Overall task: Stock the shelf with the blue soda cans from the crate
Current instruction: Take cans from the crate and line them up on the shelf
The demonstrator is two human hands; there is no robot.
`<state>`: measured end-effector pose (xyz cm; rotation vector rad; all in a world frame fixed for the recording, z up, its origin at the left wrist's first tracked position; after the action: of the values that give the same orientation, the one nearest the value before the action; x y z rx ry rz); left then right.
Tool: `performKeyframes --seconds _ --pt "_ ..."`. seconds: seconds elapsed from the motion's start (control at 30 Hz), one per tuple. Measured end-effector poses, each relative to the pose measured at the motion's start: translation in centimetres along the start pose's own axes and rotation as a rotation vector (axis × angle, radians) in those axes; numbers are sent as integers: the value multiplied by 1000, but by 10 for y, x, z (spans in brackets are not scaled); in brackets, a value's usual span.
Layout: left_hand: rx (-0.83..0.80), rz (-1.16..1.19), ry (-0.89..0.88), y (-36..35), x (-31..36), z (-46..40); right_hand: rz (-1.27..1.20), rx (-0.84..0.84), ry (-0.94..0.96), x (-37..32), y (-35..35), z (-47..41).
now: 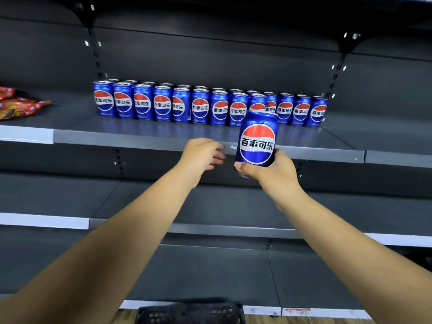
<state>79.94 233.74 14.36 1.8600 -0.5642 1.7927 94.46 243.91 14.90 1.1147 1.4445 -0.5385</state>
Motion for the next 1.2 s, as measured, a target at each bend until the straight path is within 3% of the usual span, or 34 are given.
performKeyframes --seconds 0.53,0.93,1.2 --pt "105 11 24 -178 15 -187 115 -71 61 66 59 -251" --pt "303 -147 21 -169 -24 -266 76 -198 32 98 31 -331" --pt "331 -247 -57 -163 -21 -274 63 -270 43 100 7 -349"
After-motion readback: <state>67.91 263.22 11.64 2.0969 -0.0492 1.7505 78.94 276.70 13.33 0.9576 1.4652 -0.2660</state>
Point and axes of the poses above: each hand's wrist, its own z-axis away from the middle knuckle, its own y-axis out of the back of the hand, x = y × z, the point moved 10 cm from there along -z, towards the middle knuckle, and after that the axes turned 3 degrees about x, right-handed, at the moved point
